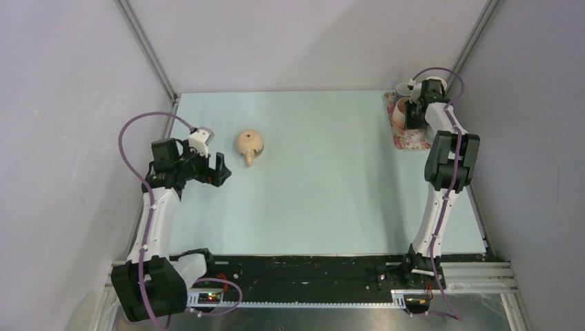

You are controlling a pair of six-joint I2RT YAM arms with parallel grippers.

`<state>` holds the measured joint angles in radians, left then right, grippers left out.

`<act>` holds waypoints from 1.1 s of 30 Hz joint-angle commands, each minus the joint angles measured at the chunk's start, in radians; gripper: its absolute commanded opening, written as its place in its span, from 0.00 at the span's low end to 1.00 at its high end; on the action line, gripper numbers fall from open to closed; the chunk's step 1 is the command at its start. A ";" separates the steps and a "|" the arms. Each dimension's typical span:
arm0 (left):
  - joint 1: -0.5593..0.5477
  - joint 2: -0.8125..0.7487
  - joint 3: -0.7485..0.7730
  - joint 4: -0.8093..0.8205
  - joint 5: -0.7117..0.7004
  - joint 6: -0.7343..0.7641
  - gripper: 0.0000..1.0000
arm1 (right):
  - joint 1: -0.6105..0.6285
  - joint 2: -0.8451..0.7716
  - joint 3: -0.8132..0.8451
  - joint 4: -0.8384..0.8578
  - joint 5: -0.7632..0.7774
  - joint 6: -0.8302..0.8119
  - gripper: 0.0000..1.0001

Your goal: Turn the mug right side up

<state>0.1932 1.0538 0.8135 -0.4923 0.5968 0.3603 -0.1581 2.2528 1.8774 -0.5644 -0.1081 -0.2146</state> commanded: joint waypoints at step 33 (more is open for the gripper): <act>0.009 -0.015 -0.001 0.013 0.014 0.019 0.98 | -0.008 -0.143 0.024 0.076 0.199 -0.085 0.62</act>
<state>0.1932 1.0534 0.8135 -0.4923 0.5972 0.3603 -0.1596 2.2097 1.9064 -0.5392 0.0849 -0.2756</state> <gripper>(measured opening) 0.985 0.621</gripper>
